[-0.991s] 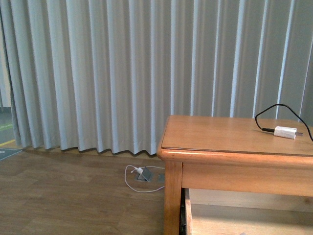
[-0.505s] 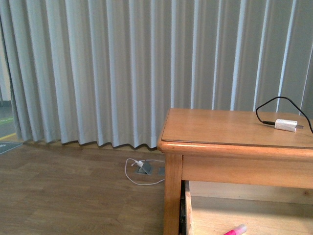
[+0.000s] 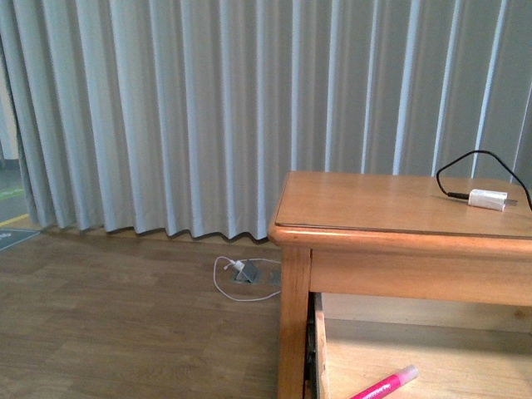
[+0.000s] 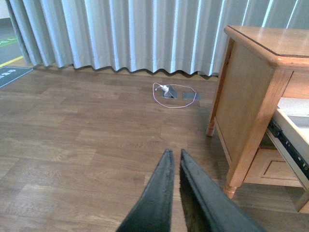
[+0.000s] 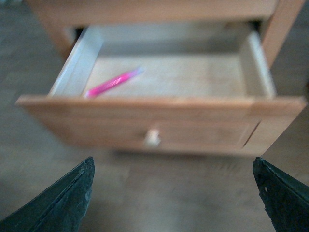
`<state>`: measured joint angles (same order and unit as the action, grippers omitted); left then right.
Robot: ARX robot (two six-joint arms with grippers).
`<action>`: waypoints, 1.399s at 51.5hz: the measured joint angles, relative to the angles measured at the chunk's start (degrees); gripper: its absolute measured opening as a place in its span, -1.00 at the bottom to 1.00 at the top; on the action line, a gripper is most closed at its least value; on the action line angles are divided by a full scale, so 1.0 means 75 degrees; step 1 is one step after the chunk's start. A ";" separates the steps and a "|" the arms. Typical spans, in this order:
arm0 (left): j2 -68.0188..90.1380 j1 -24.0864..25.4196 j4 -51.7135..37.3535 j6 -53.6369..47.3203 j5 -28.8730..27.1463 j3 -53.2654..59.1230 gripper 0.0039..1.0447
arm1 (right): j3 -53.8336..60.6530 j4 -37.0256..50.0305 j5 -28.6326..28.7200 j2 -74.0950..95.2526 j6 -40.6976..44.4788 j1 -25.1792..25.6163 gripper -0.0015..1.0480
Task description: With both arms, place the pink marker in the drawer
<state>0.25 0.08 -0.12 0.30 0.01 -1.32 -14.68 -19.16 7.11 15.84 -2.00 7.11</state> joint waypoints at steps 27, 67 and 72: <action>0.0000 -0.0006 0.0012 -0.0006 -0.0003 0.0000 0.88 | 0.0262 0.3687 0.0146 0.5849 0.0659 -0.0058 0.84; 0.0000 -0.0006 0.0012 -0.0006 -0.0003 0.0000 0.89 | -0.2337 0.7653 -0.1236 1.1304 0.0026 -0.1236 0.84; 0.0000 -0.0006 0.0012 -0.0006 -0.0003 0.0000 0.89 | -0.2856 0.7938 -0.1367 1.1841 0.0023 -0.1349 0.84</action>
<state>0.25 0.03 -0.03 0.25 -0.01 -1.32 -36.10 40.38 -3.14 104.64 -1.83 -3.01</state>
